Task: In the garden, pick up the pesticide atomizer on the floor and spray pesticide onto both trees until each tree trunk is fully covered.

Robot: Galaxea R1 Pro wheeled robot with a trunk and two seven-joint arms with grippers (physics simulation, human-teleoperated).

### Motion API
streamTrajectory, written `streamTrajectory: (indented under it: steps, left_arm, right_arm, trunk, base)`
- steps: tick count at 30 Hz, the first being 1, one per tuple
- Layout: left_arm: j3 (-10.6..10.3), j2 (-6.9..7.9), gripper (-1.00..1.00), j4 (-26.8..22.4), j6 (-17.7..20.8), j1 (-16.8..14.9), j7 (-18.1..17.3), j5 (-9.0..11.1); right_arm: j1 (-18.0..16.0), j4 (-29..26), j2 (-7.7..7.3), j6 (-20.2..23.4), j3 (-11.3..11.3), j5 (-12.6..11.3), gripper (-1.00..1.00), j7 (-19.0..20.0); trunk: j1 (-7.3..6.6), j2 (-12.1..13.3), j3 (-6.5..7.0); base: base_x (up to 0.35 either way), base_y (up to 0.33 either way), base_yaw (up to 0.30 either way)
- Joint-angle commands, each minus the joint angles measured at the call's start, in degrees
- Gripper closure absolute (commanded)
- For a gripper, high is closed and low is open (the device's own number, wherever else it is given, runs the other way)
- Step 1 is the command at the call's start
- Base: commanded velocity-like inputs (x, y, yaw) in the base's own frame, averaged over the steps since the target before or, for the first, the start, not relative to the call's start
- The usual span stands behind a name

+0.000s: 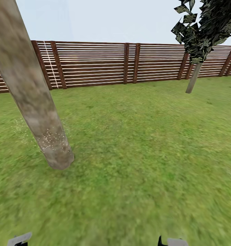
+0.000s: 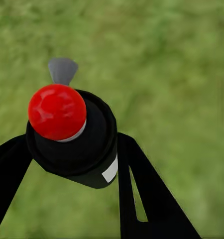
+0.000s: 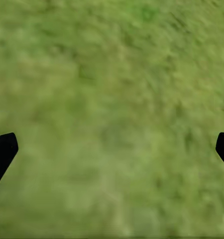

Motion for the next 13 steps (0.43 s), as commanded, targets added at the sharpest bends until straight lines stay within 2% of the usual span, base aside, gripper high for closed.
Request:
streamTrajectory:
  steps: [1, 3, 6, 8, 11, 13]
  left_arm:
    - [0.4, 0.02, 1.0, 0.1, -0.1, 0.0, -0.1, -0.3]
    - [0.4, 0.08, 1.0, 0.1, -0.1, 0.1, -0.1, -0.3]
    - [0.3, 0.08, 1.0, 0.1, -0.1, 0.3, -0.1, -0.4]
    - [0.4, 0.09, 1.0, 0.1, -0.1, 0.3, -0.1, -0.4]
    - [0.3, -0.06, 1.0, 0.1, -0.1, 0.3, -0.1, -0.4]
    - [0.2, -0.11, 1.0, 0.1, -0.1, 0.3, -0.1, -0.4]
  right_arm:
    - [0.0, 0.1, 0.08, -0.1, -0.4, 0.9, -1.0, -0.3]
    - [0.0, 0.7, 0.16, 0.0, -0.3, 0.9, -1.0, -0.3]
    - [0.0, 6.4, -0.06, 0.3, -0.4, 0.8, -1.0, -0.3]
    - [0.1, 6.6, -0.11, 0.3, -0.3, 0.9, -1.0, -0.2]
    - [0.1, 6.7, 2.23, 0.3, -0.3, 0.9, -1.0, -0.2]
    - [0.1, 6.7, 2.78, 0.3, -0.3, 0.9, -1.0, -0.2]
  trunk:
    - [-0.01, 0.0, -0.04]
    - [-0.01, 0.0, -0.04]
    - [-0.01, 0.0, -0.04]
    - [-0.01, 0.0, -0.04]
    - [-0.01, 0.0, -0.04]
    - [-0.01, 0.0, -0.04]
  base:
    - [0.0, 0.0, 0.0]
    - [0.0, 0.0, 0.0]
    - [0.0, 0.0, 0.0]
    - [0.0, 0.0, 0.0]
    - [0.0, 0.0, 0.0]
    - [0.0, 0.0, 0.0]
